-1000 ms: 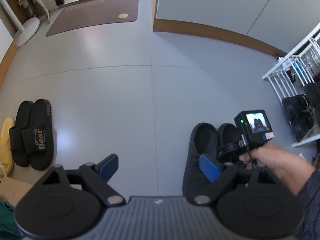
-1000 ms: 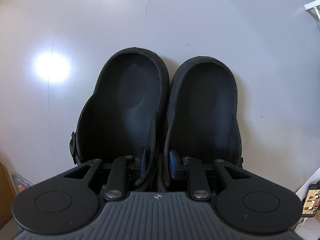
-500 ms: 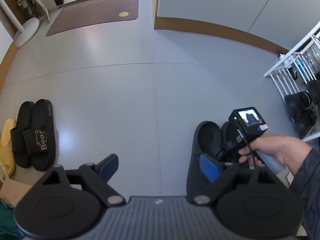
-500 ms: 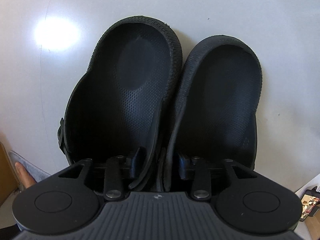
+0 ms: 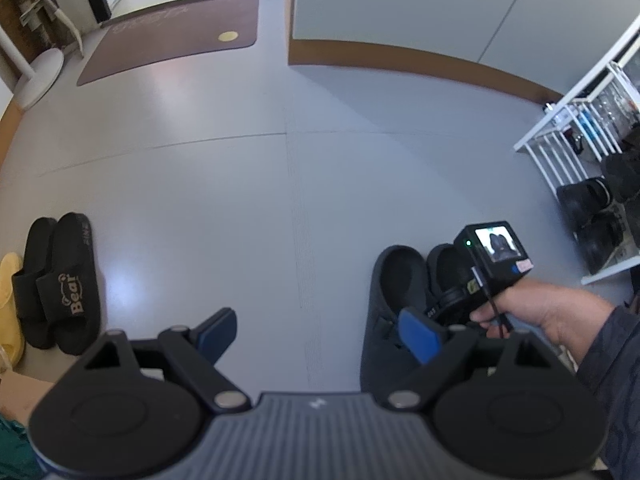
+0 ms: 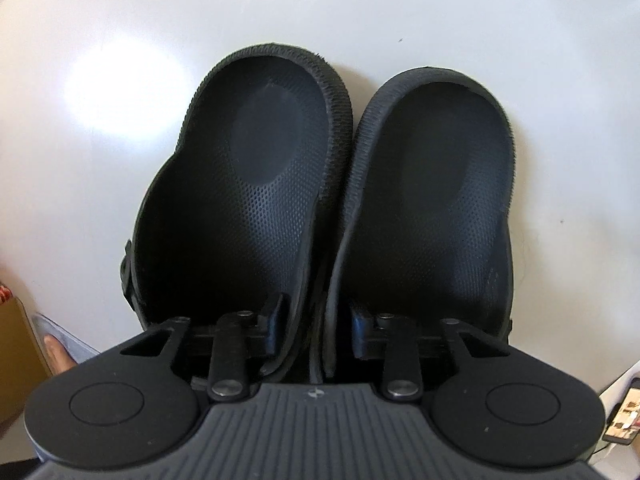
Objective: Organize scattered shoes
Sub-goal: 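Lift the black clogs off the floor with the right gripper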
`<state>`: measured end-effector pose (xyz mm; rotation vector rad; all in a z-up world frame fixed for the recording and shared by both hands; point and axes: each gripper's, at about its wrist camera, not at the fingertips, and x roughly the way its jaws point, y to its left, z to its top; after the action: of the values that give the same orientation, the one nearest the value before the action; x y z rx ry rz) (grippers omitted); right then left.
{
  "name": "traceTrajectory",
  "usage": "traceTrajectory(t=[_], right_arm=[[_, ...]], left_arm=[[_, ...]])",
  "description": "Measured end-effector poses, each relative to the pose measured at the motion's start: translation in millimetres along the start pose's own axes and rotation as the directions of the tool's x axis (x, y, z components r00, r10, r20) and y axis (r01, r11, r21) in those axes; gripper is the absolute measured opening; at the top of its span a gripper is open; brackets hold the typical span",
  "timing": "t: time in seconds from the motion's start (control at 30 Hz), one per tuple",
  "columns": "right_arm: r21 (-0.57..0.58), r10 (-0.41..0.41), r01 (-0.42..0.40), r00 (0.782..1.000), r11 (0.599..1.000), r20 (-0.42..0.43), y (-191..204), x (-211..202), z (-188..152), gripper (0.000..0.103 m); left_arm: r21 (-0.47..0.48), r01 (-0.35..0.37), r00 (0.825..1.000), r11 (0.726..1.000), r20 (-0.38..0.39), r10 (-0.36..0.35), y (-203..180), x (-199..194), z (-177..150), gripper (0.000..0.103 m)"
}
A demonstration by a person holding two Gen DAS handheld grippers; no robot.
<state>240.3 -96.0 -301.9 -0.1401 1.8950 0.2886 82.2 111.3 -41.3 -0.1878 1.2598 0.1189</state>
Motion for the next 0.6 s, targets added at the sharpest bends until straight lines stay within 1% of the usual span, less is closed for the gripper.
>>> traceTrajectory(t=[0.13, 0.27, 0.37, 0.5, 0.6], right_arm=[[0.053, 0.04, -0.044, 0.996, 0.998, 0.074, -14.2, -19.9, -8.1, 0.027], [0.061, 0.037, -0.045, 0.991, 0.997, 0.126, -24.5, -32.3, -13.7, 0.028], [0.095, 0.018, -0.03, 0.991, 0.995, 0.13, -32.7, -35.2, -10.5, 0.029], [0.108, -0.025, 0.015, 0.995, 0.994, 0.092, -34.5, -33.4, -0.2, 0.03], [0.128, -0.016, 0.007, 0.997, 0.992, 0.073, -36.7, -32.2, 7.6, 0.032]], left_arm=[[0.001, 0.006, 1.0, 1.0, 0.011, -0.006, -2.9, -2.8, -2.4, 0.09], [0.003, 0.011, 1.0, 1.0, 0.022, -0.011, -5.5, -6.2, -6.4, 0.09], [0.006, 0.011, 1.0, 1.0, 0.025, -0.012, -6.2, -7.5, -9.4, 0.09], [0.004, 0.006, 1.0, 1.0, 0.022, -0.006, -4.6, -5.6, -9.6, 0.09], [-0.002, 0.0, 1.0, 1.0, 0.018, 0.0, -3.5, -2.4, -7.1, 0.09]])
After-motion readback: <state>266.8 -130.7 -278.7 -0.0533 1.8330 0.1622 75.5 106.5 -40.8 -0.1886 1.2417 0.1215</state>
